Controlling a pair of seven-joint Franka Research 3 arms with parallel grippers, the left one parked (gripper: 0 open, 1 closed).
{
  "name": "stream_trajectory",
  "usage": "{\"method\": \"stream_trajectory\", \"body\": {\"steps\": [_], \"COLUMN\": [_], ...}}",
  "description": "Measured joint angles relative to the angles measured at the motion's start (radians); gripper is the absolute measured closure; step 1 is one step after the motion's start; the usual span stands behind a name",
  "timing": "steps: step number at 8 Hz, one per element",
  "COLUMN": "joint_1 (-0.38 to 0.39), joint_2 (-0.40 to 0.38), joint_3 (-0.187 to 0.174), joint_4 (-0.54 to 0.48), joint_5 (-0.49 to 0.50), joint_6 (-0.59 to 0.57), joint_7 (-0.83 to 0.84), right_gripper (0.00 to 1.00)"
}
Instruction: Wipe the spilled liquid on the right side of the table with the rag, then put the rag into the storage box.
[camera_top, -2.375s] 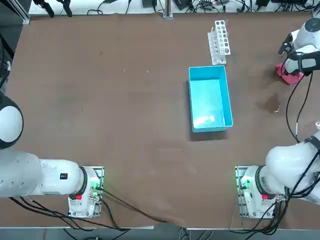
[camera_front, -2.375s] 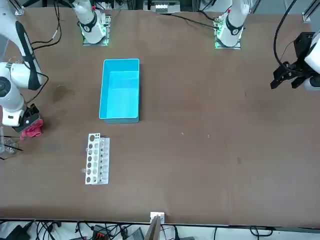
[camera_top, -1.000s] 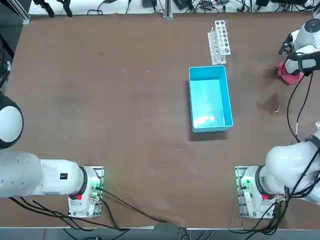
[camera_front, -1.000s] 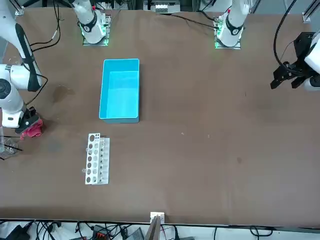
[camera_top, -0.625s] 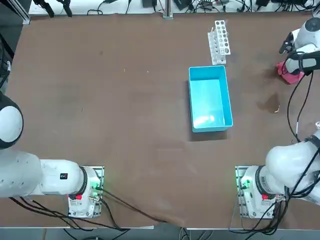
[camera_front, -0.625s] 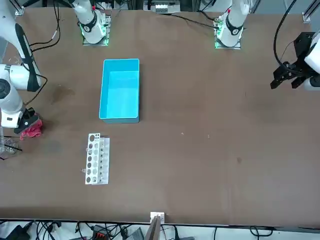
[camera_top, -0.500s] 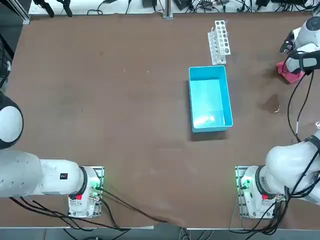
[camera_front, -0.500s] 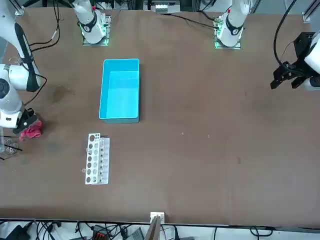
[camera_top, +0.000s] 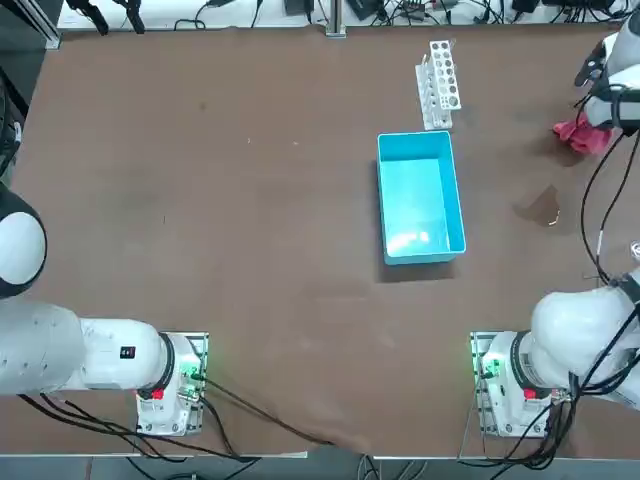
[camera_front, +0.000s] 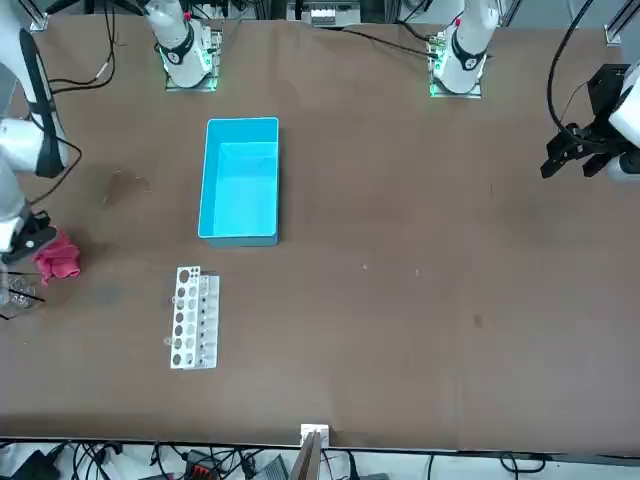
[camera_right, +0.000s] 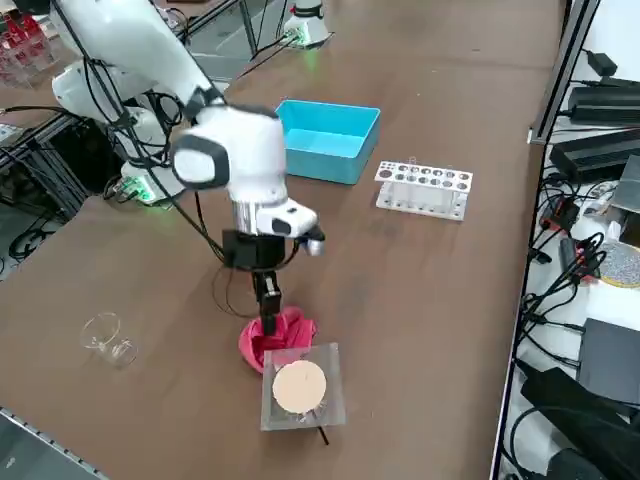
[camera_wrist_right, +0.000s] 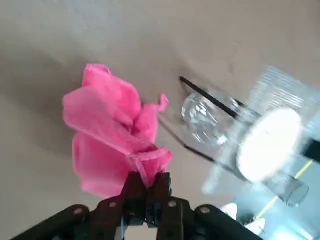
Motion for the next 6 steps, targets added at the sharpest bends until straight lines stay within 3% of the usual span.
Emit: {"method": "stream_trajectory", "body": {"steps": [3, 5, 6], "joint_1": [0.006, 0.001, -0.002], "joint_2": [-0.118, -0.135, -0.128], "joint_3": [0.057, 0.054, 0.05], "joint_4": [0.03, 0.151, 0.219], "joint_5": [0.221, 0.416, 0.467], "joint_6": [-0.261, -0.426, -0.49], "joint_7": [-0.018, -0.119, -0.157], "right_gripper": [0.98, 0.98, 0.98]}}
